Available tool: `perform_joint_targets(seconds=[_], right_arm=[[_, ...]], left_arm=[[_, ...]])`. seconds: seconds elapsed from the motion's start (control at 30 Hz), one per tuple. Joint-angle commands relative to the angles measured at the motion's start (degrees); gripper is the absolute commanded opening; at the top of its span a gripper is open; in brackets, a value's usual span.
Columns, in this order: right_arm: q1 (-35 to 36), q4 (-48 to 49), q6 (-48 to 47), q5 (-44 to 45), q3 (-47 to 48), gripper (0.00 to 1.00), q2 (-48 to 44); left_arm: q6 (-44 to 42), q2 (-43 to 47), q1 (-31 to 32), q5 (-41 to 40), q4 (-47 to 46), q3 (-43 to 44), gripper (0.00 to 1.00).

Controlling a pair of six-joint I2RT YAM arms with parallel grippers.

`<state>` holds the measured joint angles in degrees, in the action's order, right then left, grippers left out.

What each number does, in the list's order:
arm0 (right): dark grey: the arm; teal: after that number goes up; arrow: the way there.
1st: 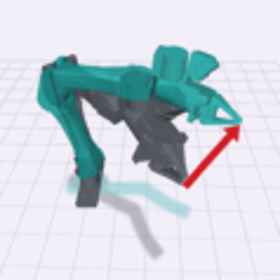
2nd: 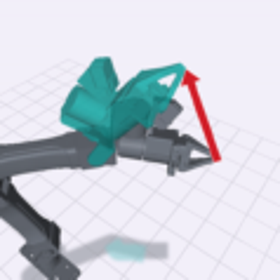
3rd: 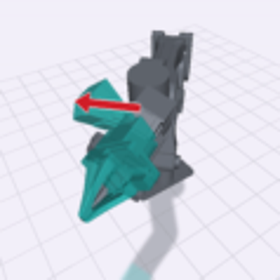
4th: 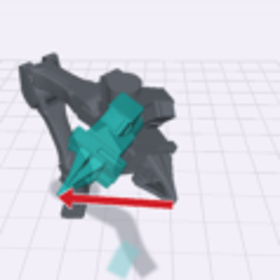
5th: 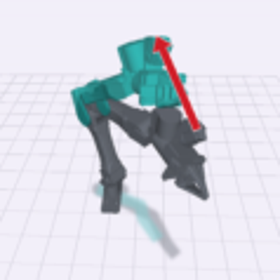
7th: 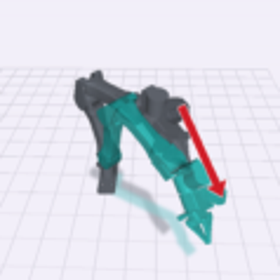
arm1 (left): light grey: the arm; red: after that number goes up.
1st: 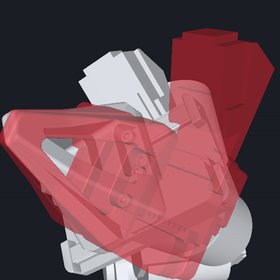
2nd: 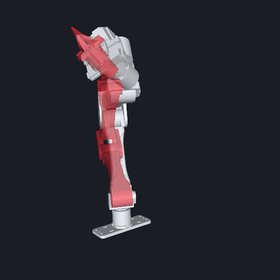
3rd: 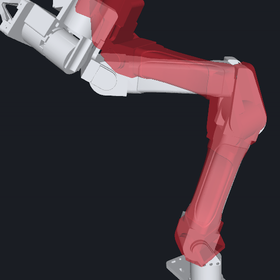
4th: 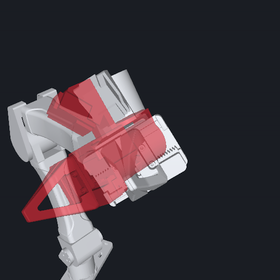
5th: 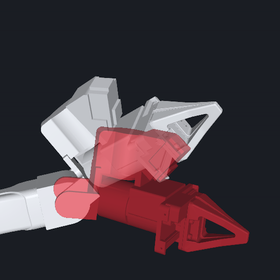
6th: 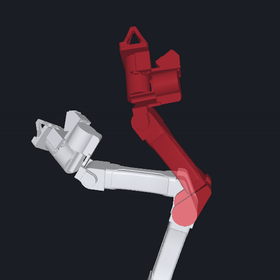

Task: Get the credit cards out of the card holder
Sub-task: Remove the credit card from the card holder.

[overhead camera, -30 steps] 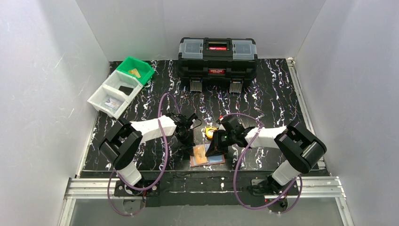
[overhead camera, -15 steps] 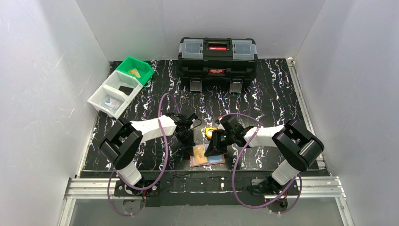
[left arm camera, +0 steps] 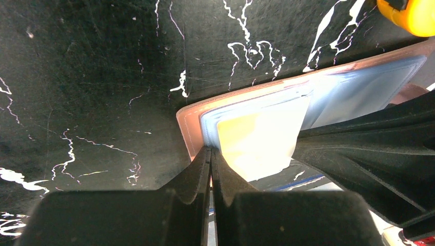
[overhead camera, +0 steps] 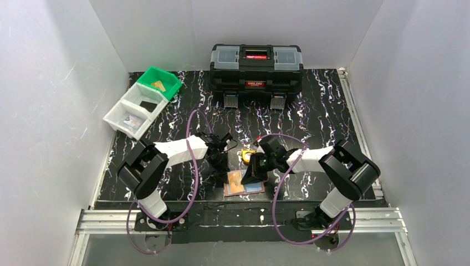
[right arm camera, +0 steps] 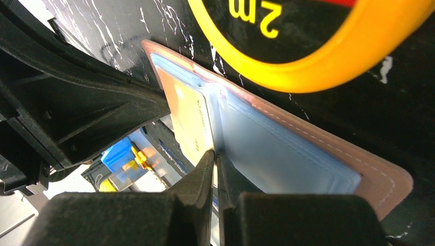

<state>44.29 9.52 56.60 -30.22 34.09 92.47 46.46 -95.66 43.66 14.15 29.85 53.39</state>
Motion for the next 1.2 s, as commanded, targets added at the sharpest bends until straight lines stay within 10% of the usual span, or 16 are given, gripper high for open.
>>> perform_joint_targets(seconds=[0.0,0.7,1.17], right_arm=[[0.84,2.29,-0.07,-1.1,2.26,0.06,-0.47],[-1.46,-2.23,-1.94,3.46,-1.94,0.01,-5.92],[-1.05,1.29,-1.03,-0.06,-0.51,0.16,-2.12]], left_arm=[[-0.14,-4.48,1.33,-3.32,-0.77,-2.59,0.0],[-2.1,-2.54,-0.96,-4.48,0.56,-5.23,0.0],[-1.98,-3.25,-1.01,-3.65,-0.27,-5.02,0.0]])
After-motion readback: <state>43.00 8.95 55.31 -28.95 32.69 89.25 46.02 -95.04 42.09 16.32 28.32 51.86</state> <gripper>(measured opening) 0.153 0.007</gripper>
